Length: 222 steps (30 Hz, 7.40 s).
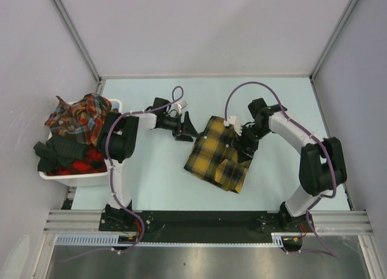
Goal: Fold and stack the long sleeve shirts
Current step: Fold the shirt
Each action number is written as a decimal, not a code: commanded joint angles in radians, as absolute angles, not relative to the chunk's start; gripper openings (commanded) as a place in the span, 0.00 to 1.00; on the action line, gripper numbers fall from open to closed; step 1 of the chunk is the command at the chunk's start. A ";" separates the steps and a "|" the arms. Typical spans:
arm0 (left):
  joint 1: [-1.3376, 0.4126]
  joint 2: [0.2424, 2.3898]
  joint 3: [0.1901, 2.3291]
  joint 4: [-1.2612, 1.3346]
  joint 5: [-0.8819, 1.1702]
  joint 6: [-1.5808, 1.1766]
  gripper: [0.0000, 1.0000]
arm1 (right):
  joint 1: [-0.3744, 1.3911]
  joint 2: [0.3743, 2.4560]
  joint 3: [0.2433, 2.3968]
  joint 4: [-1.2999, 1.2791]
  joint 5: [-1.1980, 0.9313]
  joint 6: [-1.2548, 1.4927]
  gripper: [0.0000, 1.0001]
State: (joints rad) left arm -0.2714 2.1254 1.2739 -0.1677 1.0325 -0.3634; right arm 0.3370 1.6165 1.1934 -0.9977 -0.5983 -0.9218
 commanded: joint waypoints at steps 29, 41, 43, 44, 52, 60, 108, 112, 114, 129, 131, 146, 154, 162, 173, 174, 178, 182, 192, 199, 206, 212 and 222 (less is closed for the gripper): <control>-0.330 2.243 1.322 0.149 1.118 -0.666 0.00 | 0.186 1.686 1.302 -0.914 -0.702 -0.615 0.76; -0.245 2.106 2.153 -1.007 0.576 0.220 0.00 | 0.075 1.536 1.135 -0.776 -0.752 -0.500 0.73; -0.265 2.187 2.455 -1.175 0.432 0.351 0.00 | 0.051 1.500 1.114 -0.758 -0.778 -0.445 0.73; -0.305 2.201 2.524 -1.210 0.284 0.401 0.00 | 0.038 1.490 1.091 -0.730 -0.785 -0.422 0.73; -0.583 2.104 2.103 -0.899 -0.216 0.764 0.00 | -0.076 1.503 1.006 -0.598 -0.902 -0.154 0.73; -0.812 2.154 1.768 -0.804 -0.140 0.531 0.00 | -0.199 1.557 0.992 -0.554 -0.962 -0.063 0.73; -0.287 1.650 1.249 -0.509 0.805 0.146 0.74 | 0.031 1.848 1.045 -0.553 -0.763 0.148 0.00; -0.310 1.712 1.201 -0.460 0.825 0.112 0.69 | 0.008 2.019 1.340 -0.852 -0.658 -0.185 0.00; -0.327 1.756 1.201 -0.389 0.847 0.050 0.68 | 0.009 2.130 1.558 -0.969 -0.655 -0.338 0.00; -0.408 2.068 1.312 -0.256 0.889 -0.233 0.28 | -0.005 2.474 1.967 -1.091 -0.664 -0.390 0.00; -0.458 2.036 1.238 -0.244 0.983 -0.226 0.05 | -0.003 2.480 1.982 -1.077 -0.669 -0.380 0.00; -0.597 1.617 0.937 -0.369 1.069 -0.017 0.59 | 0.198 2.498 2.276 -1.181 -0.785 -0.715 0.45; -0.318 1.851 1.415 -0.564 0.826 0.146 0.60 | 0.022 2.264 2.142 -1.059 -0.787 -0.445 0.78; -0.304 2.131 1.724 -0.595 0.666 0.204 0.80 | -0.112 1.893 1.339 -0.735 -0.902 0.047 0.93; -0.313 2.174 1.639 -0.640 0.747 0.216 0.62 | -0.012 1.824 0.980 -0.409 -0.888 0.290 0.86; -0.314 2.143 1.576 -0.640 0.773 0.212 0.54 | -0.009 1.835 0.985 -0.390 -0.888 0.322 0.80; -0.325 2.041 1.395 -0.605 0.824 0.178 0.33 | -0.008 1.908 1.096 -0.374 -0.845 0.281 0.38; -0.347 1.913 1.212 -0.554 0.883 0.111 0.24 | 0.024 2.047 1.404 -0.472 -0.838 0.161 0.25; -0.267 1.735 1.061 -0.431 0.809 0.008 0.55 | 0.008 2.060 1.534 -0.813 -0.897 -0.120 0.60; -0.248 1.747 1.193 -0.437 0.752 0.049 0.67 | -0.078 1.986 1.505 -0.857 -0.893 -0.164 0.60; -0.259 1.854 1.330 -0.440 0.703 0.058 0.65 | -0.029 1.988 1.398 -0.766 -0.928 -0.100 0.59; -0.287 1.922 1.342 -0.480 0.681 0.072 0.52 | -0.003 1.996 1.325 -0.732 -0.871 -0.121 0.31; -0.281 2.020 1.485 -0.502 0.658 0.097 0.01 | -0.012 1.993 1.301 -0.761 -0.839 -0.167 0.00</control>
State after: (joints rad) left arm -0.2859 1.9984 1.3624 -0.5014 0.6765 0.0605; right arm -0.0093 2.0083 1.2915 -0.7494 -0.8501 -0.1310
